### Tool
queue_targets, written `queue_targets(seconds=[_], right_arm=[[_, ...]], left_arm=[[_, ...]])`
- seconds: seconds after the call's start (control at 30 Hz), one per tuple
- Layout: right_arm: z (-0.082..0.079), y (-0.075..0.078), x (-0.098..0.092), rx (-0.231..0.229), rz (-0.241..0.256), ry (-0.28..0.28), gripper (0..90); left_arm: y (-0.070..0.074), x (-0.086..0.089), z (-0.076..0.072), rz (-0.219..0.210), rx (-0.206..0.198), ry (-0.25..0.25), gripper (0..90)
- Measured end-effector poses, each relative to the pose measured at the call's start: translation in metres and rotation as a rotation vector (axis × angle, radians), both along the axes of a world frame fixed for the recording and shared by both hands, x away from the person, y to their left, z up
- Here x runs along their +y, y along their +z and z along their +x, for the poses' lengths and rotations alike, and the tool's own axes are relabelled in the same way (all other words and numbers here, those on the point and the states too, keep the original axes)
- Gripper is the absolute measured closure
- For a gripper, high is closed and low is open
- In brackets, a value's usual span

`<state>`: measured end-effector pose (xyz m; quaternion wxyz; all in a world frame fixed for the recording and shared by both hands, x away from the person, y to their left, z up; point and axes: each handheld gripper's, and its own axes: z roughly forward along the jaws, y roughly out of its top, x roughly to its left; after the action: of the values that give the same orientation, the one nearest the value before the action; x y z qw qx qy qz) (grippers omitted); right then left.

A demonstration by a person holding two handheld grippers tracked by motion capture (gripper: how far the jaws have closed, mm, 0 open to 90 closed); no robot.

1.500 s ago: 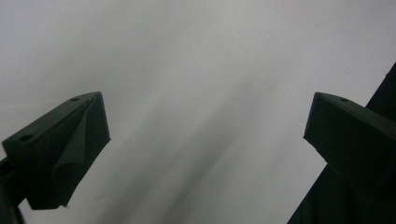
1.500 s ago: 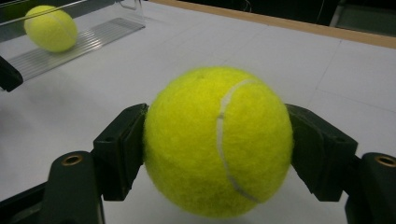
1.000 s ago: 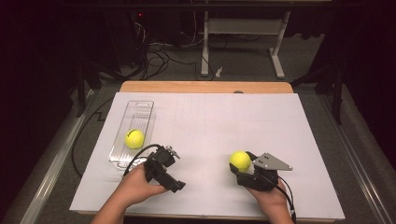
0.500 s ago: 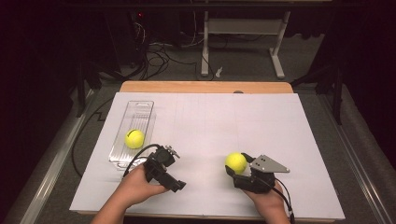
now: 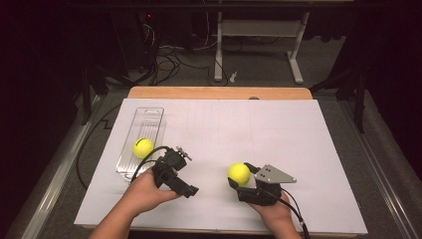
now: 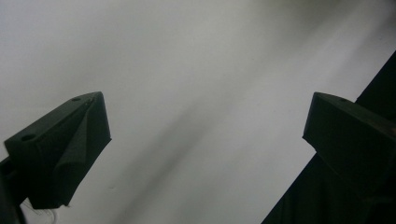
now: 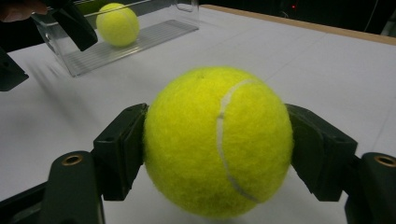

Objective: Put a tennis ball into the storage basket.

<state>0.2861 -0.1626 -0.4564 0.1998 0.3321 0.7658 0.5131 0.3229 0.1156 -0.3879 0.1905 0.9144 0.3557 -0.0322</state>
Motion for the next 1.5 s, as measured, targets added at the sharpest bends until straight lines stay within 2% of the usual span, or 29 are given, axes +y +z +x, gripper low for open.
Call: queue_targets(seconds=[0.27,0.4,0.53,0.7,0.9,1.4,1.5], right_arm=[[-0.002,0.000,0.017,-0.005,-0.002,0.037,27.0],[-0.001,0.003,0.029,-0.023,-0.055,0.066,27.0],[0.004,0.007,0.036,-0.026,-0.069,0.072,27.0],[0.006,0.009,0.043,-0.026,-0.036,0.084,27.0],[0.001,0.005,0.054,-0.040,-0.019,0.106,27.1],[-0.007,-0.001,0.067,-0.046,0.004,0.152,27.1],[-0.009,-0.001,0.069,-0.051,0.008,0.162,27.1]], left_arm=[[0.010,-0.006,0.002,0.021,0.015,-0.011,1.6],[0.016,-0.004,0.005,0.009,0.019,-0.007,1.6],[0.024,-0.002,0.009,-0.007,0.024,0.000,1.4],[0.035,-0.001,0.012,-0.015,0.026,0.006,1.6],[0.041,-0.002,0.015,-0.025,0.027,0.008,1.6],[0.038,-0.009,0.017,-0.001,0.046,-0.005,1.6],[0.037,-0.012,0.016,-0.007,0.048,-0.008,1.6]])
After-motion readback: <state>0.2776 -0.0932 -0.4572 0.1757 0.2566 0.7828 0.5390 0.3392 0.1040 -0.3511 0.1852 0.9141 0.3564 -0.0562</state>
